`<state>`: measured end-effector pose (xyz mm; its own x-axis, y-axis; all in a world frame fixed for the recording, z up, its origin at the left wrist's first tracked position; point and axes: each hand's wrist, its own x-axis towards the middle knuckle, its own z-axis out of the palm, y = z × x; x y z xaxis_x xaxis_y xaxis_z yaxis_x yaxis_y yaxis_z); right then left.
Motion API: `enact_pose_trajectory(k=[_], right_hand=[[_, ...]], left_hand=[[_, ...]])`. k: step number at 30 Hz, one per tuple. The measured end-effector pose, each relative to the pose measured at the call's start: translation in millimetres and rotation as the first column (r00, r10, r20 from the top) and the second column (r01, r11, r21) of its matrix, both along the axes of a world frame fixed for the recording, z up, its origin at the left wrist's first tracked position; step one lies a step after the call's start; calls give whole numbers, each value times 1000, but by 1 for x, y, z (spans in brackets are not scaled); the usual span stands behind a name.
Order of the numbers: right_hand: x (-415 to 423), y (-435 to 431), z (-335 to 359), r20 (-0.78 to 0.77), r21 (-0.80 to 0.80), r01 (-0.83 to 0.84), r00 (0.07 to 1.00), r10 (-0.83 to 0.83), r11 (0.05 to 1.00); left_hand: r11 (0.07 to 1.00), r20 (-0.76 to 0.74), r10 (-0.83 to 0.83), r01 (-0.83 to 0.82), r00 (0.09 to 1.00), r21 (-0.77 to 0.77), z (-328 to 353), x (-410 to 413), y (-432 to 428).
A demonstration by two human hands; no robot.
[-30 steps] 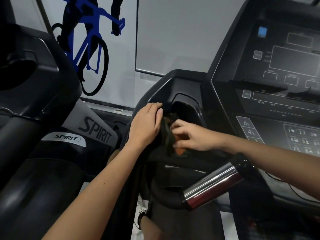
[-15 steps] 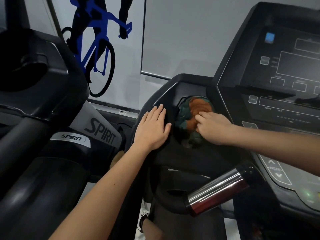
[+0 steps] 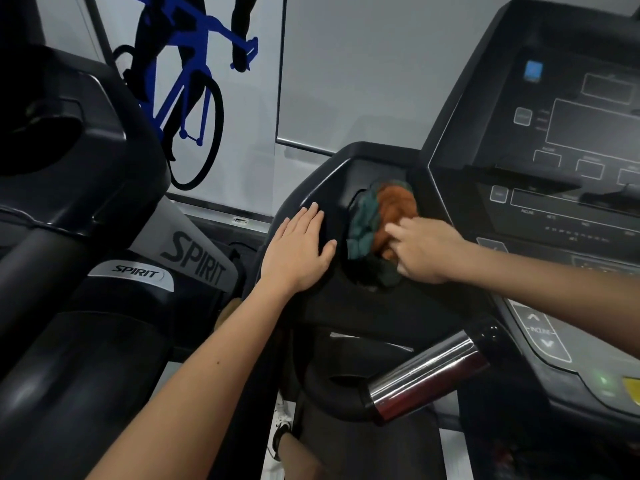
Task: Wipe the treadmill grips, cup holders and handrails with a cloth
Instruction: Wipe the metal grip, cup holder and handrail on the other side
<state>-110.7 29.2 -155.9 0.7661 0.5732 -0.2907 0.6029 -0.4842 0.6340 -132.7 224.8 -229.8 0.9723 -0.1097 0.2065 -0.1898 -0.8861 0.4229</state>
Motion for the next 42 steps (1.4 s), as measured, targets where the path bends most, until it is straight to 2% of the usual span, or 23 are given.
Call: enact_pose_trajectory(k=[3, 6, 12, 14, 17, 23, 28, 30, 35, 37, 42], right_hand=[[-8, 3, 10, -245, -22, 139, 959, -141, 990], [-10, 12, 12, -515, -30, 238, 829, -219, 971], [6, 35, -5, -723, -117, 402, 592, -356, 908], [12, 38, -11, -739, -135, 414, 563, -370, 900], [15, 40, -21, -712, -196, 407, 566, -415, 892], [18, 44, -39, -522, -344, 383, 680, -514, 857], [4, 60, -33, -457, -122, 416, 782, -423, 901], [4, 63, -26, -515, -110, 404, 759, -400, 908], [21, 50, -14, -752, -24, 542, 544, -372, 840], [22, 41, -13, -803, 6, 557, 498, -328, 830], [18, 35, -28, -778, 5, 474, 556, -294, 881]], left_hand=[[1000, 2, 0, 0, 1000, -10, 1, 0, 1], [1000, 6, -1, 1, 1000, -16, 1, 0, 1], [1000, 20, 8, -7, 1000, -28, 0, 0, 0], [1000, 19, 13, -13, 1000, -26, 1, 0, -1], [999, 25, 24, -23, 999, -22, 1, 0, -2], [1000, 27, 19, -19, 999, -25, 1, -1, -2], [999, 21, 18, -17, 1000, -31, 1, 0, 0], [999, 12, 14, -14, 1000, -30, 1, -1, 0], [999, 11, 10, -10, 1000, -39, 2, -1, 0], [999, 19, 14, -14, 1000, -49, 2, 0, 0], [998, 41, 34, -31, 999, -61, 1, 2, 0]])
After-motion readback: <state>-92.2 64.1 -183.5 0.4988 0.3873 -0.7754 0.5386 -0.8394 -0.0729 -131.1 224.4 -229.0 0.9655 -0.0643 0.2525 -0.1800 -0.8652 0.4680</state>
